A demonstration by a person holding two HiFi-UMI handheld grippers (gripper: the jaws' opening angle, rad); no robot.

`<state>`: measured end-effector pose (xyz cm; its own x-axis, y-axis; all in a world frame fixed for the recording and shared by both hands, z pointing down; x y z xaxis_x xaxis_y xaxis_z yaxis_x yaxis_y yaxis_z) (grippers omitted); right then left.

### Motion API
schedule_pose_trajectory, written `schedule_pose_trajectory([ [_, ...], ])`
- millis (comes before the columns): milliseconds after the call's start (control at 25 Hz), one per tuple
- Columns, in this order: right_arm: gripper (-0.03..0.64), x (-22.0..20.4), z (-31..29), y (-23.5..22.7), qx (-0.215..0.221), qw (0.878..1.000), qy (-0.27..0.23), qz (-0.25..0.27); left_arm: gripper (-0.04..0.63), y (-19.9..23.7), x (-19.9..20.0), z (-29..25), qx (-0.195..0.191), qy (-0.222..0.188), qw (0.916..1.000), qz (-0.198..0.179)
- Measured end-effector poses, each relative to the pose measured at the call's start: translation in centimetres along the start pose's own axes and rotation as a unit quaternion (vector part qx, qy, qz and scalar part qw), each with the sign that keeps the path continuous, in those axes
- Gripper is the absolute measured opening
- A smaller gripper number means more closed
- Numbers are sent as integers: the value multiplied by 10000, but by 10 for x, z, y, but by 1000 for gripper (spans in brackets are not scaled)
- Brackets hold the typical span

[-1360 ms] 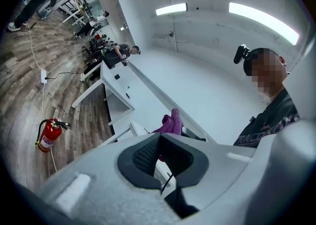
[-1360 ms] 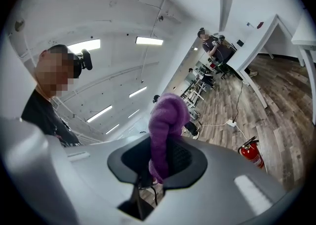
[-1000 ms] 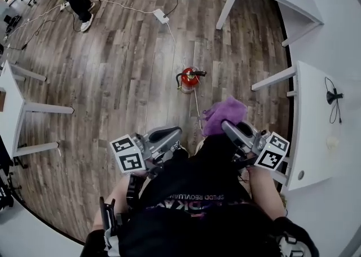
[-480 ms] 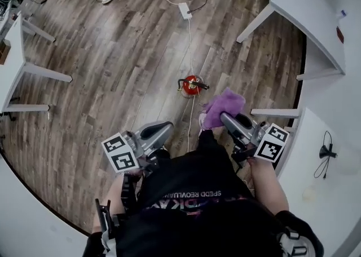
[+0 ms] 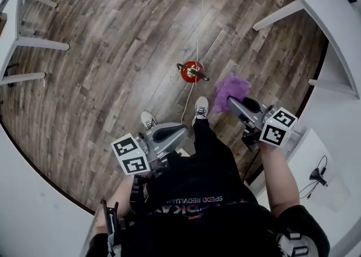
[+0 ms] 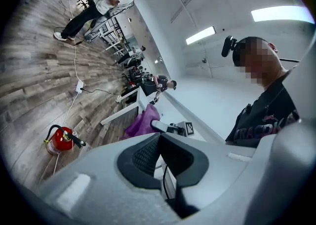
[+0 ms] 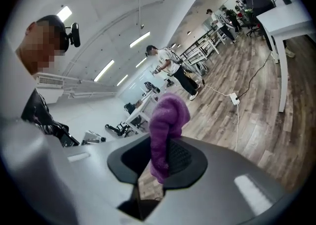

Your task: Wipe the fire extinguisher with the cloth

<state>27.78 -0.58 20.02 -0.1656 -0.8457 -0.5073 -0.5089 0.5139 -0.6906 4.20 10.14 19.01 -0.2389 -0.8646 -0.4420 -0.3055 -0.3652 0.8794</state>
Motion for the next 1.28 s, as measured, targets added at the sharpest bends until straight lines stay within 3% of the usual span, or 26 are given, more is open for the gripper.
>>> schedule_pose_trajectory([
  [200, 67, -17, -36, -53, -567, 9924, 993, 453, -3, 24, -21, -3, -19, 117, 9998, 170],
  [440, 67, -18, -123, -106, -1016, 9633, 2190, 1175, -3, 56, -40, 34, -47, 13, 9994, 342],
  [560, 67, -22, -187, -144, -1197, 9390, 2813, 1578, -3, 81, -55, 51, -47, 1, 9989, 458],
  [920, 67, -48, -314, -236, -1591, 8424, 4626, 2259, -3, 113, -98, 51, -232, -60, 9947, 1001],
  [1080, 67, -58, -353, -251, -1444, 8067, 5159, 2494, -3, 120, -105, 41, -401, -55, 9922, 1183],
  [1200, 67, -65, -374, -259, -1260, 7876, 5422, 2642, -3, 129, -107, 34, -469, -62, 9907, 1277],
  [1280, 66, -67, -380, -264, -1181, 7883, 5434, 2632, -3, 135, -108, 30, -483, -84, 9901, 1317],
])
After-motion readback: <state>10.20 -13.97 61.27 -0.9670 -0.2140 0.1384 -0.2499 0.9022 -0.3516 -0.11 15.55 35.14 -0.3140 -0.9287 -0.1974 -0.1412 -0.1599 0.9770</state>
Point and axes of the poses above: the fingertips, and each gripper's own axes: z backward along the fingers, y to its left, x out of its top, the point moved 7 cm from there along z, backward along the fingers, and after that the axes turned 12 degrees about y, right-handed, at the moved point
